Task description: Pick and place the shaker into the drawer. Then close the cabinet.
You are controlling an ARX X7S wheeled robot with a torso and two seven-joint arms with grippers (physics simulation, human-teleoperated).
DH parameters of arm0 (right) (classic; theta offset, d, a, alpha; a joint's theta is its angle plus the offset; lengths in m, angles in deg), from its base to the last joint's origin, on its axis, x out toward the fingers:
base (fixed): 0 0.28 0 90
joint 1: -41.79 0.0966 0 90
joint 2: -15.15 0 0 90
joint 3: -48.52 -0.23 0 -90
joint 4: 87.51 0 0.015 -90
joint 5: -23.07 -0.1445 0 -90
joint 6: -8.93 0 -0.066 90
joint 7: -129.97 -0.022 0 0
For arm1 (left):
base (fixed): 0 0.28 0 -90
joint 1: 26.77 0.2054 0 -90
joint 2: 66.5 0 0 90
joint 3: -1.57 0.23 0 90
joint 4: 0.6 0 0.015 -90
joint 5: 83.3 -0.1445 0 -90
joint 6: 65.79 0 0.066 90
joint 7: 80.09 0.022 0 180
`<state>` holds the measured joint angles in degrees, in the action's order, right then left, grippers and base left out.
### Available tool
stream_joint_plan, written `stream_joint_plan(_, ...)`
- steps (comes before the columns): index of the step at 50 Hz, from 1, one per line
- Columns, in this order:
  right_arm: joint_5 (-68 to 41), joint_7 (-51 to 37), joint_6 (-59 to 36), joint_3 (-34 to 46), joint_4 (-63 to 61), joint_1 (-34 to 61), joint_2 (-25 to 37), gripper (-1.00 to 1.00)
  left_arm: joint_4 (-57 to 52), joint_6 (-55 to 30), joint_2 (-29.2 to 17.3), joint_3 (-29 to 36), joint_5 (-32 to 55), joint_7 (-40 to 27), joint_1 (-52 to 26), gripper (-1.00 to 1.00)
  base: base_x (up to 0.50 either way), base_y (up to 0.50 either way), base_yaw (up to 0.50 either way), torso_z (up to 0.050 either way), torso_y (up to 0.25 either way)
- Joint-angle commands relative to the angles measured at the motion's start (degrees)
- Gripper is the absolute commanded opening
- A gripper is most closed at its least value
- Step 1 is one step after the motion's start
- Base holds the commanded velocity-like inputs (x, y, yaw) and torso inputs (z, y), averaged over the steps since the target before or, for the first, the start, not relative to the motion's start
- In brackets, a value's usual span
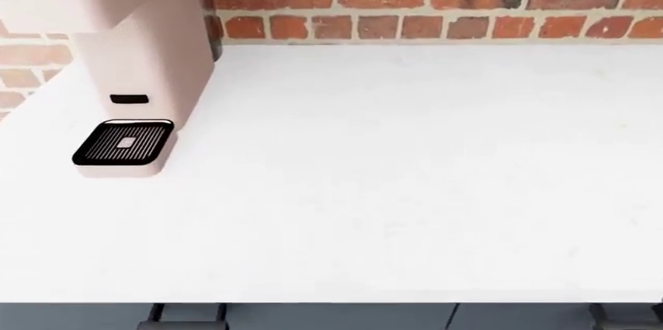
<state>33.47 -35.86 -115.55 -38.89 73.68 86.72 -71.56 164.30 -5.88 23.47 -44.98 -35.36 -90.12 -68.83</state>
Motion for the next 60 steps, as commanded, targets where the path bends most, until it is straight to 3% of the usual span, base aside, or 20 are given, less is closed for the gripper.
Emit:
stream_joint_plan(1,-0.58,0.06,0.49,0.04,1.33,0.07,0.61,1.00,0.05,0.51,0.02,1.73,-0.19,-0.07,-0.24,1.00,0.50,0.00,0.00,0.000,0.000)
stream_joint_plan(5,-1.24,0.45,1.14,0.18,2.98,0.06,0.78,1.00,0.06,1.31,0.01,4.26,2.02,-1.10,0.07,1.00,0.50,0.00,0.00,0.000,0.004)
stream_joint_plan(14,-4.83,0.55,0.22,3.52,3.78,-0.21,1.23,1.00,0.06,0.88,0.01,2.87,-0.08,-1.51,0.57,1.00,0.50,0.10,0.00,0.000,0.000)
stream_joint_plan(37,-9.78,2.95,-3.08,6.90,3.77,-2.32,1.57,1.00,0.06,0.66,0.00,-1.08,-4.71,-1.22,2.66,1.00,0.00,0.00,0.00,0.000,0.001)
stream_joint_plan(45,-9.92,3.38,-3.15,7.52,3.77,-2.26,1.48,1.00,0.06,0.90,0.00,0.20,-3.55,-1.07,2.74,1.00,0.00,0.00,0.00,0.000,0.000)
stream_joint_plan(53,-10.04,5.06,-3.55,8.46,3.77,-2.76,1.42,1.00,0.06,0.76,0.00,-0.90,-4.69,-0.86,2.92,1.00,0.50,0.00,0.00,0.000,0.000)
stream_joint_plan(60,-10.34,6.23,-4.39,8.62,3.76,-3.04,1.49,1.00,0.06,0.90,0.01,-0.84,-4.77,-0.98,3.28,1.00,0.00,0.00,0.00,0.000,0.000)
